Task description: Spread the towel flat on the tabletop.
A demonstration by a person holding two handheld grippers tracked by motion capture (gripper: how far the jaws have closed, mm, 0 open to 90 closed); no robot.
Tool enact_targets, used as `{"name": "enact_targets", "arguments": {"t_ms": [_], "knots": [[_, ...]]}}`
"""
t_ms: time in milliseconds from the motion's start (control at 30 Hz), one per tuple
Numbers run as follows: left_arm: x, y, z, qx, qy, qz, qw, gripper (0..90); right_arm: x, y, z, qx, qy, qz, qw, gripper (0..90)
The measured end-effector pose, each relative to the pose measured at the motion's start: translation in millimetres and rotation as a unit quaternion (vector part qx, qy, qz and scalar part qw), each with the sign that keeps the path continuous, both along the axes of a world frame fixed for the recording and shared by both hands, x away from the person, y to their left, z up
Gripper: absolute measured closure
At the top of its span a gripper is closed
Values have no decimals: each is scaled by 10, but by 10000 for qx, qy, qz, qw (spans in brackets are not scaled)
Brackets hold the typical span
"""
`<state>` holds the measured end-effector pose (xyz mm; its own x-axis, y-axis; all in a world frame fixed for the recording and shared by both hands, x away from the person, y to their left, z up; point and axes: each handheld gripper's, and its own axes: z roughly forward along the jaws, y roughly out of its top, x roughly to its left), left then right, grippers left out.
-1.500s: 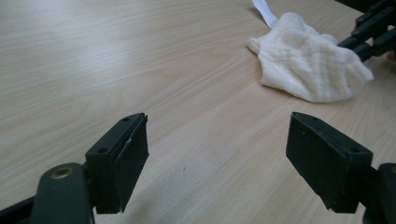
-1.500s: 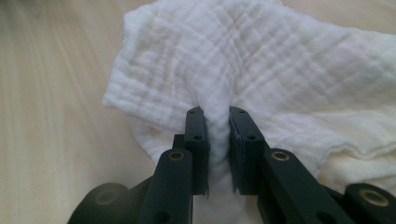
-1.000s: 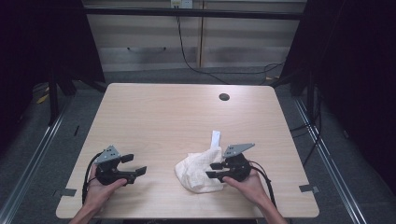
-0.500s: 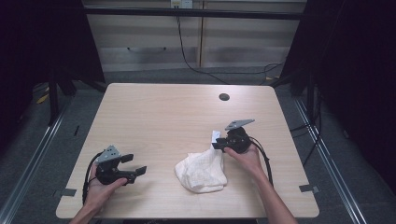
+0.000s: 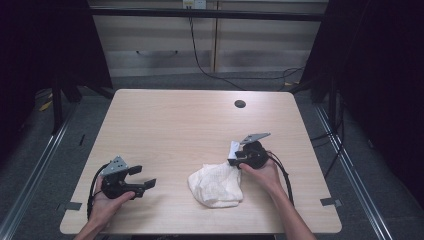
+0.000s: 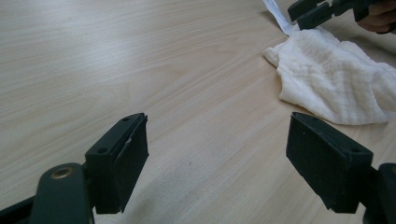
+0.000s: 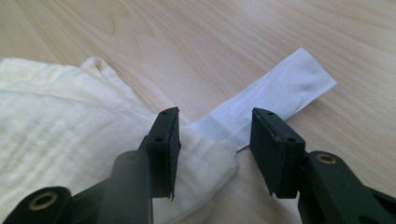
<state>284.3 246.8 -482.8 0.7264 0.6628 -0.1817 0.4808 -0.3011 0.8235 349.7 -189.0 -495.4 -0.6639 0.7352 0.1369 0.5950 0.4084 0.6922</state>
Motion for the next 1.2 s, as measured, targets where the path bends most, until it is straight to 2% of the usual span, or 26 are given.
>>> {"name": "enact_targets", "arguments": {"t_ms": [67, 133, 167, 233, 267, 300, 333, 367, 400, 467, 567, 600, 667, 733, 933, 1000, 1100, 1200], "knots": [[1, 0, 0, -2, 0, 2, 10000, 207, -29, -36, 55, 165, 17, -55, 9998, 559], [3, 4, 0, 6, 0, 1, 10000, 207, -50, -37, 77, 161, 29, -82, 9998, 579], [3, 4, 0, 4, -1, 2, 10000, 207, -61, -33, 79, 139, 52, -51, 9999, 587], [0, 3, 2, 0, -8, 10, 10000, 207, -71, -9, 43, -100, 122, -71, 9999, 588], [0, 2, 3, 1, -11, 5, 10000, 207, -65, -6, 13, -91, 143, -20, 9999, 603], [-1, 2, 4, 2, -13, -6, 10000, 207, -54, -6, -25, -99, 195, -8, 9998, 653], [-2, 1, 4, -9, -10, -5, 10000, 207, -54, -6, -25, -99, 195, -8, 9998, 653], [0, 3, 3, -4, -15, -4, 10000, 207, -49, -8, -29, -42, 215, -28, 9998, 713], [1, 3, 3, -3, -8, 1, 10000, 206, -45, -7, -29, -135, 211, -112, 9996, 784], [5, 5, 1, 8, 6, -5, 10000, 207, -40, -5, -38, -105, 199, -177, 9996, 845], [2, 3, 2, -15, -3, 7, 10000, 207, -43, 21, -24, -187, 135, -160, 9996, 865], [1, 5, 4, -18, -6, 11, 10000, 207, -35, 23, 3, -55, 98, -206, 9997, 868], [2, 9, 6, -28, -14, 15, 10000, 207, -30, 19, 19, 29, 60, -211, 9998, 869], [2, 9, 6, -36, -6, 30, 10000, 207, -23, 21, 92, 219, -51, -213, 9995, 869], [8, 0, 2, 10, -9, 24, 10000, 207, 44, 115, 317, 569, -312, -92, 9978, 870], [11, 0, 2, 4, -9, 22, 10000, 207, 62, 130, 342, 613, -340, -85, 9975, 871], [15, 5, 2, 5, -5, 30, 10000, 207, 131, 205, 498, 678, -446, -11, 9967, 871], [13, 11, 5, -10, -14, 46, 10000, 207, 191, 284, 724, 750, -631, 86, 9951, 872]]}}
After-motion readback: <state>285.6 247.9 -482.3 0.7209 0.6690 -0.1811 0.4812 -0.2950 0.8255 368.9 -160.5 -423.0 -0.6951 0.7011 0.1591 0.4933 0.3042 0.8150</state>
